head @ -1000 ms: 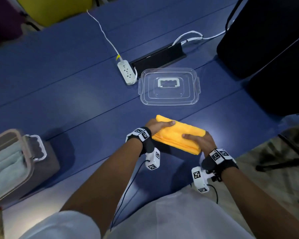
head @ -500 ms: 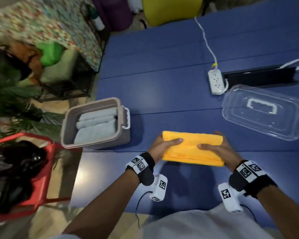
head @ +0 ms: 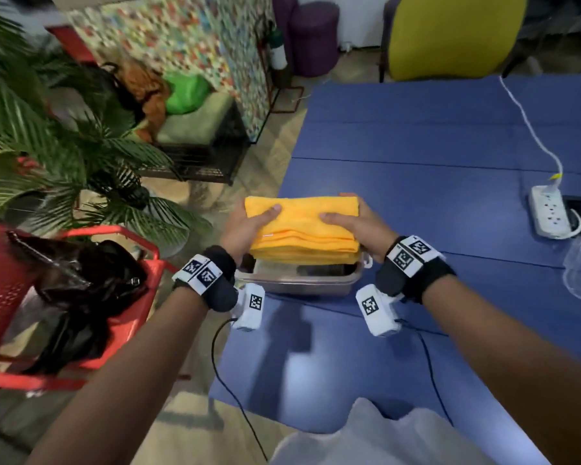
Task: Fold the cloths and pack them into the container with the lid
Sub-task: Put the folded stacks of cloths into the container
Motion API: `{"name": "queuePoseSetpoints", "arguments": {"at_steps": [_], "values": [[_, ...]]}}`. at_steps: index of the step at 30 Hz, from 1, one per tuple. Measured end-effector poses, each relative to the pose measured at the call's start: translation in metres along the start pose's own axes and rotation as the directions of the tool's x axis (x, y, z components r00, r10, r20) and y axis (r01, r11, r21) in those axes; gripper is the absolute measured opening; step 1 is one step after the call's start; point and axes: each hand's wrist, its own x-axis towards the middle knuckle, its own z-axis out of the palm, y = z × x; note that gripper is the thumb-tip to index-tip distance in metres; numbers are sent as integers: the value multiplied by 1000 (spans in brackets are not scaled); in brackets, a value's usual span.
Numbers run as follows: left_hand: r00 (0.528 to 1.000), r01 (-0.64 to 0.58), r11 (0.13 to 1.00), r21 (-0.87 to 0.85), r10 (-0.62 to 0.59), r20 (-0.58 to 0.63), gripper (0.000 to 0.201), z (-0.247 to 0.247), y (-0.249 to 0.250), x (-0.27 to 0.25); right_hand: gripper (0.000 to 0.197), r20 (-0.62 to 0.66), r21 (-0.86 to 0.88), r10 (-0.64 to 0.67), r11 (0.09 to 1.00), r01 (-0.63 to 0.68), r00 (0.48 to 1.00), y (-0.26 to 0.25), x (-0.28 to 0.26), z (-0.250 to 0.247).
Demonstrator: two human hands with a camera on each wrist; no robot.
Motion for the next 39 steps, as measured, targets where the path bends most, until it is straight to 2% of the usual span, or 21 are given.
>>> {"name": "queuePoseSetpoints", "arguments": {"at_steps": [2, 3, 6, 7, 10, 13, 15, 18, 21, 23, 24, 28, 29, 31, 33, 36, 39], "values": [[999, 12, 987, 158, -18, 39, 69, -13, -22, 15, 68, -21, -92, 45, 995, -47, 999, 15, 14, 12], [997, 8, 961, 277, -28, 70, 70, -16, -33, 20, 62, -26, -154, 59, 986, -62, 998, 22, 16, 16], [990, -26, 812, 583, -60, 128, 55, -16, -58, 26, 52, 2, -388, 61, 920, -55, 998, 32, 14, 23], [988, -31, 800, 599, -66, 139, 52, -17, -63, 27, 53, 5, -457, 64, 888, -55, 998, 31, 12, 25], [984, -42, 852, 522, -57, 172, 46, -21, -73, 26, 53, 22, -562, 95, 825, -66, 995, 30, 13, 28], [987, -104, 814, 571, 14, 160, 45, -21, -79, 23, 63, 9, -706, 46, 708, -26, 999, 30, 16, 26], [981, -187, 787, 588, 121, 150, 43, -23, -77, 21, 69, 18, -778, -62, 625, 53, 998, 26, 17, 22], [943, -333, 728, 599, 260, 207, 35, -32, -72, 25, 64, 128, -818, -206, 531, 221, 970, 20, 15, 16], [901, -430, 733, 528, 310, 303, 28, -41, -58, 26, 68, 257, -852, -202, 414, 320, 945, 17, 12, 12], [874, -474, 724, 501, 318, 368, 27, -43, -46, 24, 61, 297, -827, -202, 433, 357, 933, 15, 11, 10], [868, -480, 724, 496, 312, 386, 27, -44, -40, 23, 57, 298, -796, -217, 482, 367, 930, 14, 10, 9], [872, -448, 817, 363, 310, 378, 23, -49, -16, 36, 37, 215, -539, -140, 808, 237, 966, -12, 12, 0], [877, -433, 842, 320, 313, 364, 23, -50, -9, 43, 32, 204, -449, -128, 869, 209, 971, -22, 14, -1], [899, -390, 885, 254, 306, 314, 24, -50, 7, 61, 27, 160, -317, -137, 931, 182, 978, -38, 23, -3], [912, -360, 907, 216, 293, 287, 25, -48, 18, 79, 29, 80, -304, -184, 932, 200, 980, -47, 39, -3], [891, -410, 854, 321, 299, 343, 39, -46, 20, 105, 27, -12, -487, -327, 827, 280, 945, -42, 65, 1], [854, -488, 745, 455, 299, 426, 37, -40, 6, 110, 32, 40, -627, -400, 703, 335, 916, -28, 77, 3]]}}
